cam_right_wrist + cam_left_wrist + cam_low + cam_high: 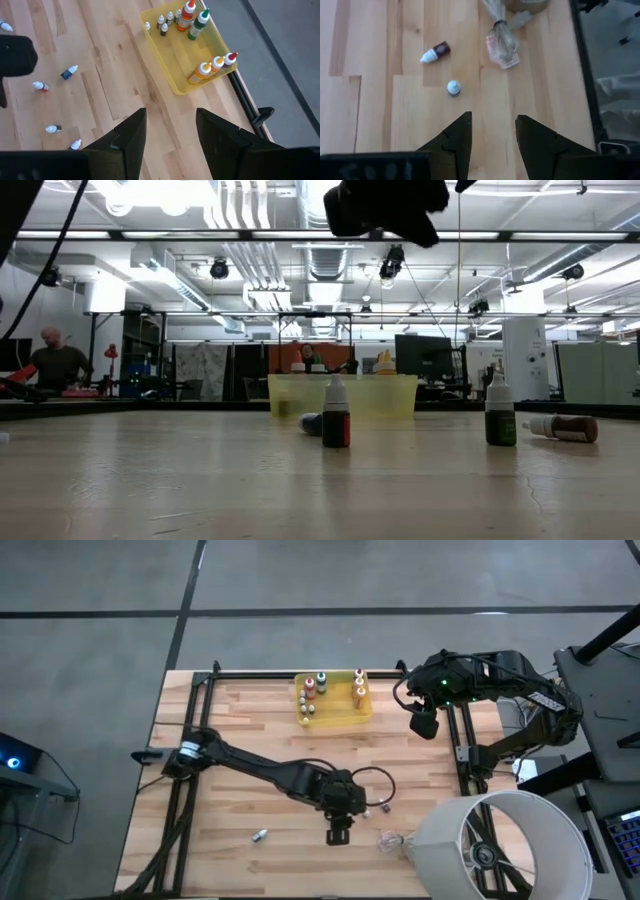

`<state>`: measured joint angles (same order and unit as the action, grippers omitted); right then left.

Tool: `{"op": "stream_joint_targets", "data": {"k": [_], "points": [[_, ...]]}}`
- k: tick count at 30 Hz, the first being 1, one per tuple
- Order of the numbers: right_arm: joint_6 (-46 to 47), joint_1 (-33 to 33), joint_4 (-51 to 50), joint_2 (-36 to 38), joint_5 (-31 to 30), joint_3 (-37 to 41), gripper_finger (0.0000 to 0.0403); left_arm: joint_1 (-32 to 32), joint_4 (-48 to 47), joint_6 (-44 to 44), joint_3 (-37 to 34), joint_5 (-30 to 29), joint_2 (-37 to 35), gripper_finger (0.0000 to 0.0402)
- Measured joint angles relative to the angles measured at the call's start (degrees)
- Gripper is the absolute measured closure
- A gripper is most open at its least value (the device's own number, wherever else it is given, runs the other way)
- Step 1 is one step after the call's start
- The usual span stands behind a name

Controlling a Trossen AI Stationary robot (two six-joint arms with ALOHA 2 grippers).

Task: Pick & Place food coloring
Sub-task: Put the small red food coloring bottle into the yellow bin

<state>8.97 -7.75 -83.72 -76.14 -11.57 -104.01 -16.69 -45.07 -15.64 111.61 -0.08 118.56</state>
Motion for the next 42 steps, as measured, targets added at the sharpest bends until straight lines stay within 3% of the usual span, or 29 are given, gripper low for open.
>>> {"op": "stream_joint_targets", "data": {"k": [8, 18, 42], "points": [[0.00, -0.02, -0.01, 0.00, 0.02, 0.00, 0.0239, 0.05, -7.96, 1.07, 6.20, 0.17, 4.02, 0.0278], [0.00, -0.02, 0.00, 0.00, 0.02, -0.02, 0.0239, -0.09, -14.58, 0.60, 6.10, -0.25, 3.81, 0.0278], [0.00, -0.01, 0.00, -0.07, 0.00, 0.00, 0.0239, 0.09, -7.99, 0.75, -6.82, 1.48, 3.83, 0.0278]]}}
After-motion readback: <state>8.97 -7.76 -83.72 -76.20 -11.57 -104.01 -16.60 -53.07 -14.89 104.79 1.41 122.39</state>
